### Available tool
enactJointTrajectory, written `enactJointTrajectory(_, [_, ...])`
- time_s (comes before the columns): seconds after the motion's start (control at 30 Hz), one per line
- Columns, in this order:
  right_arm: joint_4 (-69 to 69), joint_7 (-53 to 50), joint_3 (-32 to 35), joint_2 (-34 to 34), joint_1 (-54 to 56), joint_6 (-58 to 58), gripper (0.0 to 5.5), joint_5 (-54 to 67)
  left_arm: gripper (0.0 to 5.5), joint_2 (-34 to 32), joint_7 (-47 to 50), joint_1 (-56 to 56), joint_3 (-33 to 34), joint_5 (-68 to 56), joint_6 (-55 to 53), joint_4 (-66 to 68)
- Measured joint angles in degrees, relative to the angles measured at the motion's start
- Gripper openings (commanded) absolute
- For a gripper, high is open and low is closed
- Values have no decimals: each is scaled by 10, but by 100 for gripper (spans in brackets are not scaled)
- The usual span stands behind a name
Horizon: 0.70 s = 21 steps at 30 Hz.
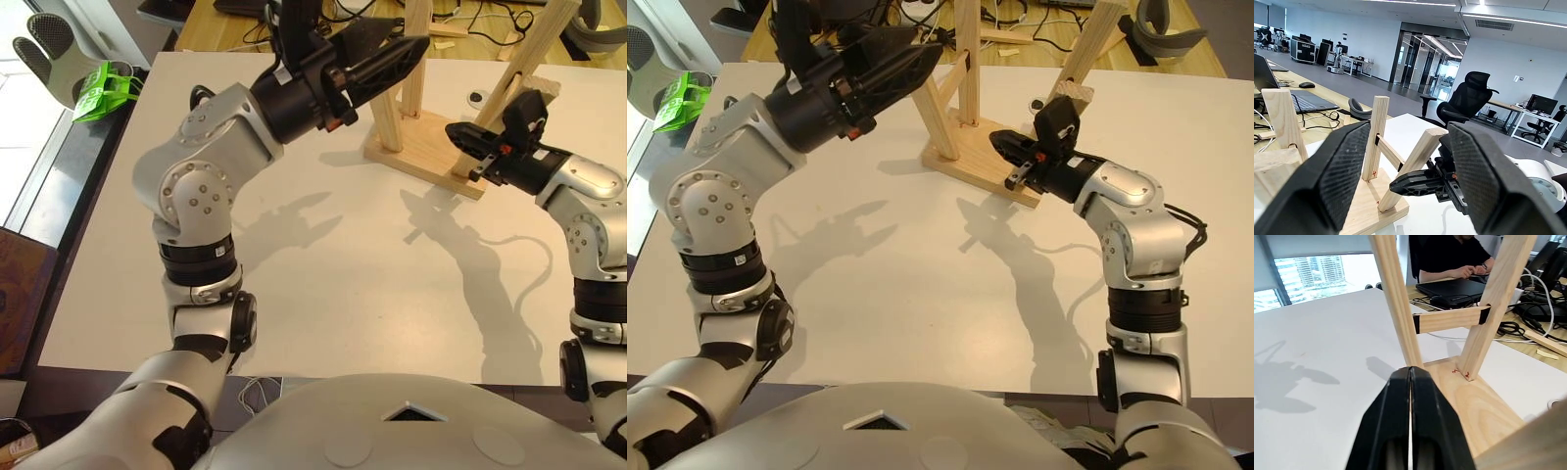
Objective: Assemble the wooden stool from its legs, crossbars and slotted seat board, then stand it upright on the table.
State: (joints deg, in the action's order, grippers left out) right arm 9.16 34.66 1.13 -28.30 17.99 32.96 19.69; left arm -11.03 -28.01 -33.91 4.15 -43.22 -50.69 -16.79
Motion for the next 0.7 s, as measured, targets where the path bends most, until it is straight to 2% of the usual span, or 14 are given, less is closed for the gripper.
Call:
enactJointTrajectory(0.17, [-7,-87,15,15,-14,-63,2,-62,292,8,9,2,-5,13,32,29])
enactJointTrajectory(0.4, [36,-104,32,14,-99,-92,2,-84,292,-2,12,-18,63,-22,56,66])
enactJointTrajectory(0.53, [88,-65,53,4,-169,-90,2,-48,292,-10,81,-23,62,63,106,130])
enactJointTrajectory(0.7, [83,-45,96,-35,-223,-87,2,-48,292,5,198,-19,-3,216,156,189])
